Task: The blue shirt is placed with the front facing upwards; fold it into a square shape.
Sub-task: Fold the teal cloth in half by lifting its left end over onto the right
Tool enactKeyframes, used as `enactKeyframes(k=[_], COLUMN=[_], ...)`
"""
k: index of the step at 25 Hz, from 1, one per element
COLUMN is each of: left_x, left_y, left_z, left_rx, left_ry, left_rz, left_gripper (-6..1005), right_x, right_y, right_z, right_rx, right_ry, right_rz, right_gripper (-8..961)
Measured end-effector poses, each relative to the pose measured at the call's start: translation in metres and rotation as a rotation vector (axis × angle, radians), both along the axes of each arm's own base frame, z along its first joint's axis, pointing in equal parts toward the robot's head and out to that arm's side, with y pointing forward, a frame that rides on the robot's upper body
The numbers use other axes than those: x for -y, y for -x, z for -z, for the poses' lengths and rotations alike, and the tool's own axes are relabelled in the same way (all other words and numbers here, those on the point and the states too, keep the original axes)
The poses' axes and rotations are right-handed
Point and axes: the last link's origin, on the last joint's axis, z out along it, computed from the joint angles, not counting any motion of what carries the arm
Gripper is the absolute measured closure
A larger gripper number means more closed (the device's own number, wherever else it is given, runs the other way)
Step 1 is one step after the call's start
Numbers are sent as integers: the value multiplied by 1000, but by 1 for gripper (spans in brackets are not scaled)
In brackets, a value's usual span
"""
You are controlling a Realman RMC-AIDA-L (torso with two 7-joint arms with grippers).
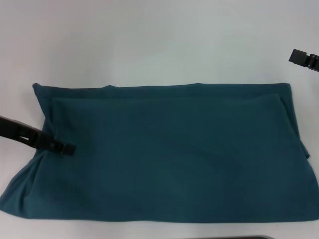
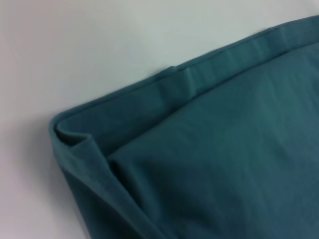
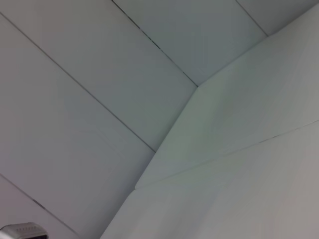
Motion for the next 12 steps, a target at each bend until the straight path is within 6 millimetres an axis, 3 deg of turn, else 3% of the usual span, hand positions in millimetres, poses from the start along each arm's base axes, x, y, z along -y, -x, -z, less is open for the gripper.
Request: enactKeyframes(k=[12], left_x=[-2], left_y=[-2], left_z=[2], left_rx=[-2], left_ry=[-1], left_rz=[8], left_gripper=[160], right_x=[0], right_y=[0], right_z=[0], right_rx=[0], right_ry=[0], right_rz=[1], right_gripper=[73])
